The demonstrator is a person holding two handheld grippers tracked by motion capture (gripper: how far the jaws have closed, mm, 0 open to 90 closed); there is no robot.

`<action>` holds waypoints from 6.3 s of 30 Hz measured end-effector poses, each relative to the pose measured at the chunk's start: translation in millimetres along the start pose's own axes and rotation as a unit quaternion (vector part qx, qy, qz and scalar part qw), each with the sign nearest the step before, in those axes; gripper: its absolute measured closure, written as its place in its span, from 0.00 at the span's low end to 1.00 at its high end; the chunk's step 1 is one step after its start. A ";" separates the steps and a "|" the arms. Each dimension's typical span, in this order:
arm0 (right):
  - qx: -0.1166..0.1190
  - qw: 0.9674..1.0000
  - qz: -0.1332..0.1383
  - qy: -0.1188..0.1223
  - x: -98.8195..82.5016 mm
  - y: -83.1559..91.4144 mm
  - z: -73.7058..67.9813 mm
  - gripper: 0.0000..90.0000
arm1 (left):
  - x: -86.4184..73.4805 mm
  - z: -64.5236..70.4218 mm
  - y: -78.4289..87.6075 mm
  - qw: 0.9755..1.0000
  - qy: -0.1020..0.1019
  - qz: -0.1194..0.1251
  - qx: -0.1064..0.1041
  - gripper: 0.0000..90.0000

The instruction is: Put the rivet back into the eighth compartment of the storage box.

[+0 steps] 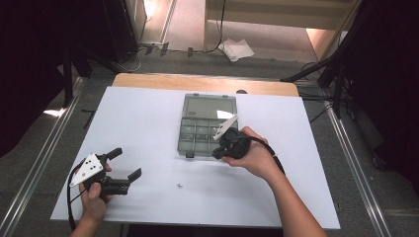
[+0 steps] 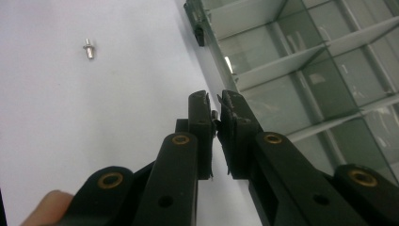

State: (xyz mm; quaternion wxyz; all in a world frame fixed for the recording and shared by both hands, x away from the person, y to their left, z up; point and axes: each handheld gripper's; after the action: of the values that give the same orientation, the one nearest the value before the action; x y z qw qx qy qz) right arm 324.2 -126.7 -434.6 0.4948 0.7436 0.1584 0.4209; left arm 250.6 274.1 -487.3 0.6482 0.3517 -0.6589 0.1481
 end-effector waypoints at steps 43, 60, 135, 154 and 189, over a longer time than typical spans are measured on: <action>-0.044 0.997 -0.010 -0.067 -12.2 6.3 49.3 0.94 | -0.2 -0.4 0.4 1.000 0.002 0.001 0.001 0.00; -0.038 0.996 0.010 -0.082 -14.7 7.6 47.8 0.78 | -0.2 -0.1 0.3 1.000 0.002 0.001 0.002 0.00; 0.015 0.999 -0.027 0.009 16.6 -43.5 -66.3 0.05 | 0.0 0.0 0.6 1.000 0.002 0.003 0.000 0.00; 0.032 0.998 -0.035 0.027 23.7 -58.3 -85.0 0.33 | -0.1 -0.4 0.8 1.000 0.002 0.003 0.000 0.00; 0.045 0.995 -0.062 0.059 25.4 -85.9 -101.6 0.80 | 0.0 -0.2 0.8 1.000 -0.002 0.002 -0.002 0.00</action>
State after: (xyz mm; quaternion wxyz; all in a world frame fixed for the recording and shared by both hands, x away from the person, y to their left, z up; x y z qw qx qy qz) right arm 275.3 -9.4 -481.6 0.4760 0.7273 0.2524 0.4251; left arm 250.3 274.8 -487.0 0.6474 0.3492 -0.6611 0.1480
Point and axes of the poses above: each handheld gripper's, and its own axes: y roughly backward along the jaws, x roughly out of its top, z roughly to its right, and after that the axes turned 11 degrees about -y, right-handed
